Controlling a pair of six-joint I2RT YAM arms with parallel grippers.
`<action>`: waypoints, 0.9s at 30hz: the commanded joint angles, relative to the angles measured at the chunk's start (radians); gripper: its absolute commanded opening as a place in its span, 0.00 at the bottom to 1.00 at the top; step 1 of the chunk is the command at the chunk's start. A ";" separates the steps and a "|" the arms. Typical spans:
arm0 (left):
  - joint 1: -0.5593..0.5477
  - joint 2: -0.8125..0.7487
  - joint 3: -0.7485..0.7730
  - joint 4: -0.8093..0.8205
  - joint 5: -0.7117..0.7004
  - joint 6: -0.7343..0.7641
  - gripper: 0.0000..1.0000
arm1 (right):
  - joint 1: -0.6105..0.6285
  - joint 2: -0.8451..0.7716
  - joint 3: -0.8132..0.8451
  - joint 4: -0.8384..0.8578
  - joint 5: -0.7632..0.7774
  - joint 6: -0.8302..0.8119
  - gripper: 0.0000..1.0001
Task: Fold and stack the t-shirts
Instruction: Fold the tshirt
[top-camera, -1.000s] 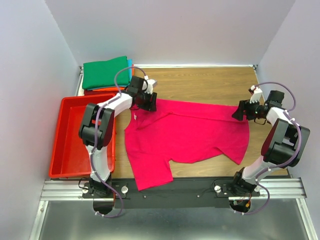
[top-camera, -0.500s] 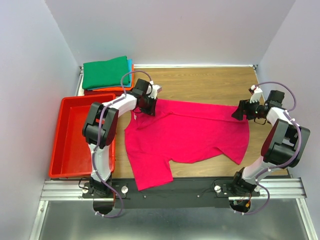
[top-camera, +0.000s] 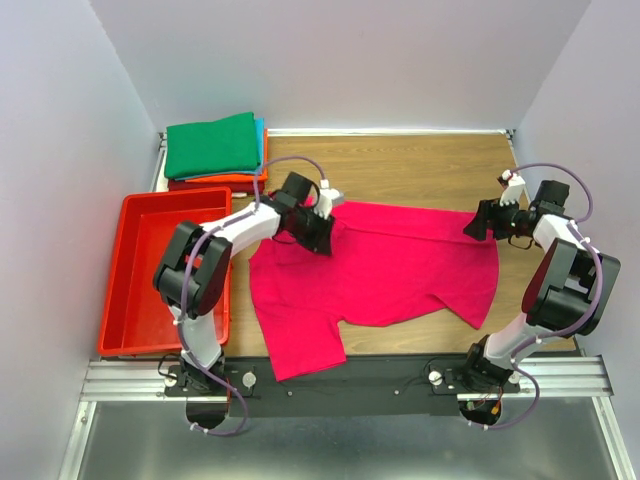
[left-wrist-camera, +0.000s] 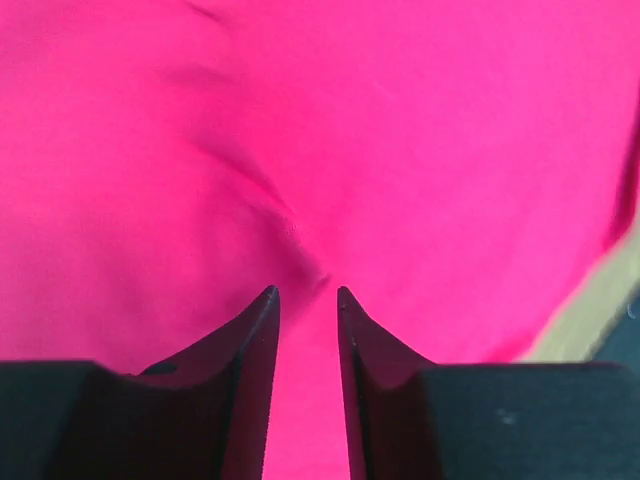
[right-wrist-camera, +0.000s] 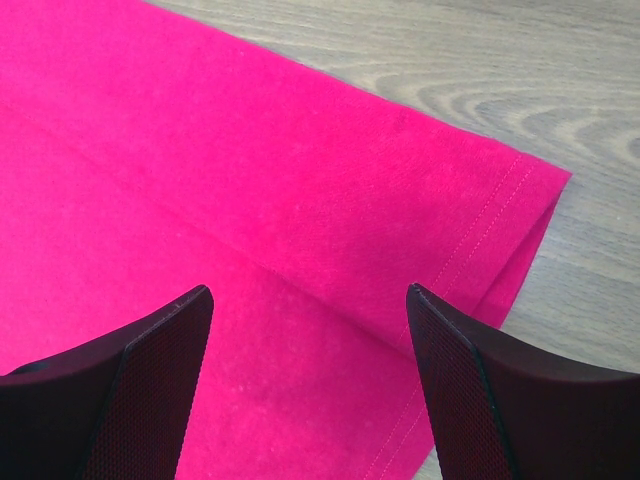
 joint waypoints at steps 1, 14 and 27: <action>-0.040 -0.017 -0.053 -0.020 0.072 0.024 0.48 | -0.009 -0.022 -0.002 -0.021 -0.011 0.004 0.84; 0.145 -0.199 0.023 0.205 -0.260 -0.157 0.57 | -0.011 0.148 0.142 -0.013 0.191 0.111 0.79; 0.193 0.107 0.154 0.167 -0.278 -0.165 0.49 | -0.009 0.351 0.285 0.010 0.310 0.217 0.68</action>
